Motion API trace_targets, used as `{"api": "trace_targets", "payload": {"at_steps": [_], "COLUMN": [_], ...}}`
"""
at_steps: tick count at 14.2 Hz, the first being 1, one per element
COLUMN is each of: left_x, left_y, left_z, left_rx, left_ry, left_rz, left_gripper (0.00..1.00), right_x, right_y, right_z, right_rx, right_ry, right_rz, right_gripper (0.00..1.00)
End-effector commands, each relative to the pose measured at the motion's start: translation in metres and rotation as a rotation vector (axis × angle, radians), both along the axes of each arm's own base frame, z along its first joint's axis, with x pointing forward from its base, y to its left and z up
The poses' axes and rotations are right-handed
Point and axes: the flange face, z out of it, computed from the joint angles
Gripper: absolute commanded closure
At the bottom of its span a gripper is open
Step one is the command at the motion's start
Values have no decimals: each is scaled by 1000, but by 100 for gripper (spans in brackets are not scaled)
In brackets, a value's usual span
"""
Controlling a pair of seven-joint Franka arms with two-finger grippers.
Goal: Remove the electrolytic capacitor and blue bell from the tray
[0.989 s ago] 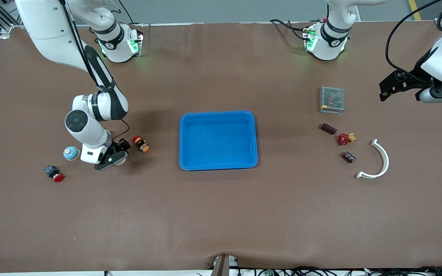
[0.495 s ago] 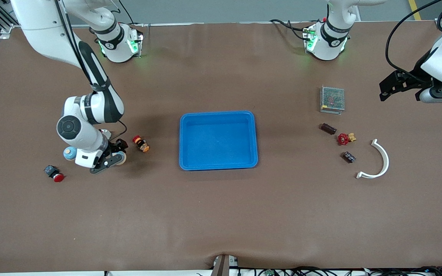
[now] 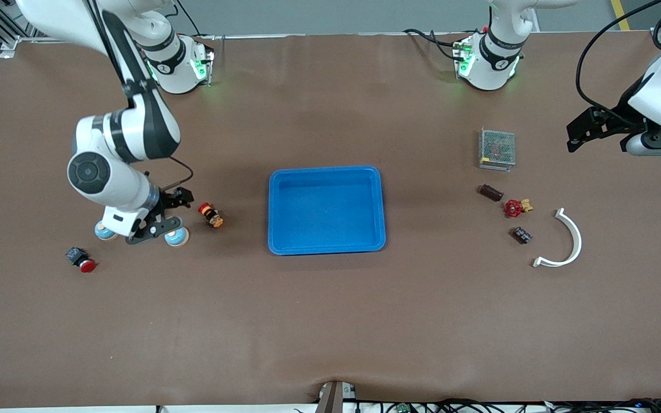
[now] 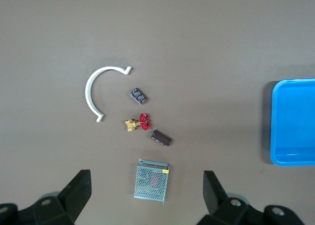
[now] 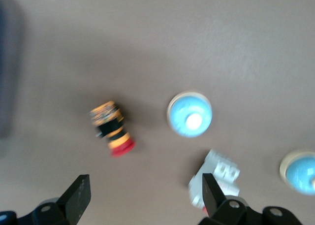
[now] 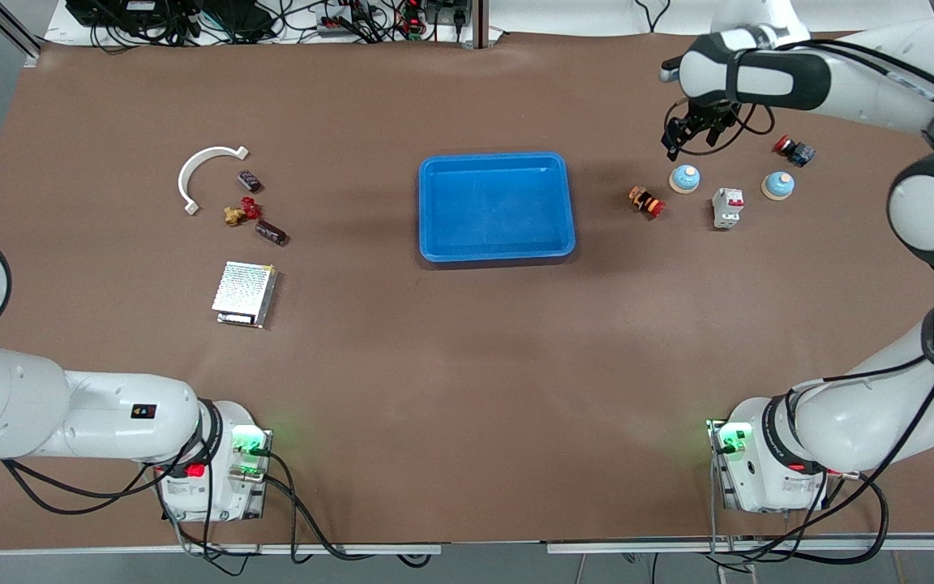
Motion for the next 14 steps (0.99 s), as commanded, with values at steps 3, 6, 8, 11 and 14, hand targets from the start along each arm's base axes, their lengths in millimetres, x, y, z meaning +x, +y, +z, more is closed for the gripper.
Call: {"api": "trace_targets", "payload": {"at_steps": [3, 6, 8, 11, 14], "left_x": [-4, -4, -6, -6, -6], "left_y": [2, 4, 5, 3, 2], "left_z": [4, 5, 8, 10, 10], "left_rx": [1, 2, 2, 2, 2], "left_ry": [17, 18, 15, 10, 10], "left_rz": [-7, -36, -35, -38, -38], "left_gripper": [0, 0, 0, 0, 0], "right_x": [-46, -72, -84, -91, -98], "right_y": [-13, -27, -43, -77, -103], "right_z": [117, 170, 197, 217, 231], "right_rx": [10, -4, -12, -1, 4], "right_ry": [-13, -42, -76, -103, -116], "right_rz": [-73, -95, -108, -162, -203], "right_gripper": [0, 0, 0, 0, 0]}}
